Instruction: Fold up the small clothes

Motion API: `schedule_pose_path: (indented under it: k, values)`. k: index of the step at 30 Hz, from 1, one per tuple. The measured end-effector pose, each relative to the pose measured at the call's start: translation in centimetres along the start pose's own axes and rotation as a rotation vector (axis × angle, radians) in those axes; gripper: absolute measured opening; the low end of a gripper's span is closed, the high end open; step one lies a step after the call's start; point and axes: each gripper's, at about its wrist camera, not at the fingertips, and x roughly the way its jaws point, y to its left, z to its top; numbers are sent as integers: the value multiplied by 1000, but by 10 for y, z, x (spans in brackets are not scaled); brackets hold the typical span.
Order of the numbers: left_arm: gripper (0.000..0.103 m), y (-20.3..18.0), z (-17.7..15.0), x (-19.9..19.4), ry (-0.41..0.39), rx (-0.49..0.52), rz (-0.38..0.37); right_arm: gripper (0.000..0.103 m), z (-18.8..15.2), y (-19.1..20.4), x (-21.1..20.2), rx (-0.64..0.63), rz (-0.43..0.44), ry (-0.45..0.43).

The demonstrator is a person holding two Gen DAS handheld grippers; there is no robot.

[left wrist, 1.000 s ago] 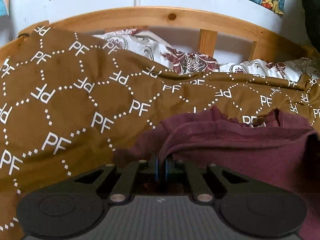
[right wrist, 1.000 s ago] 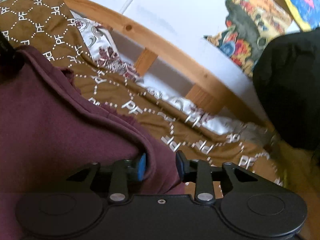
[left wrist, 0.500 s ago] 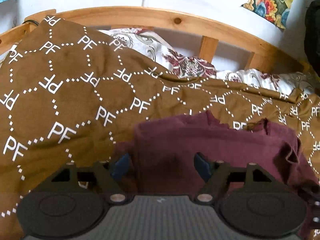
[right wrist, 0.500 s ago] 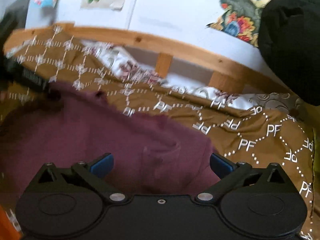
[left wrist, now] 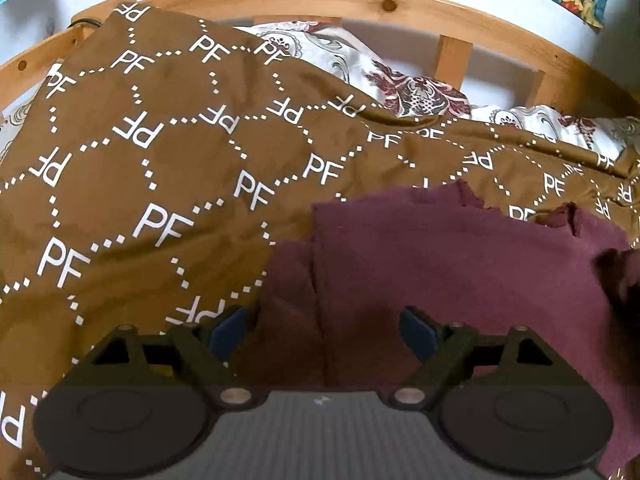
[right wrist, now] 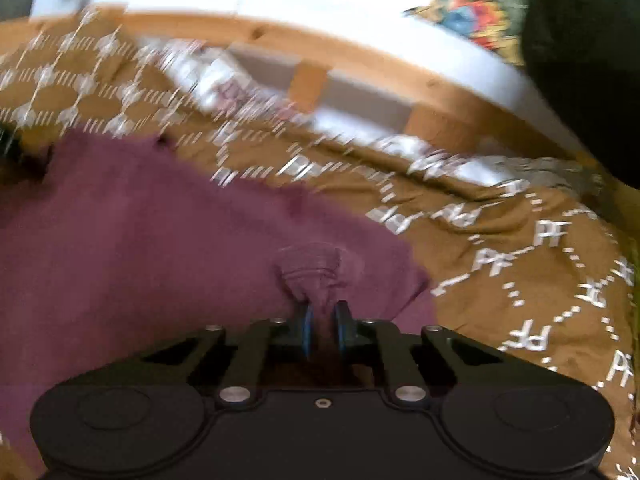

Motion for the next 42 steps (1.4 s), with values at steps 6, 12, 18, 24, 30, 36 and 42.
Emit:
schedule_pose_path:
  k: [6, 12, 18, 24, 30, 36, 42]
  values:
    - [87, 12, 12, -12, -80, 30, 70, 8, 1, -38, -1, 117, -93, -39]
    - [92, 51, 21, -28, -128, -112, 63, 0, -7, -45, 11, 101, -150, -26]
    - [92, 69, 20, -18, -45, -239, -25, 1, -10, -54, 15, 145, -113, -7]
    - [94, 49, 13, -16, -50, -147, -20, 35, -14, -72, 10, 256, -160, 6]
    - [97, 41, 4, -21, -47, -137, -79, 70, -28, -107, -11, 421, -189, -29]
    - [92, 37, -7, -39, -83, -99, -152, 92, -32, -114, -39, 470, -205, -64]
    - [73, 23, -10, -39, -47, -25, -244, 102, -30, -88, -63, 497, -104, -12]
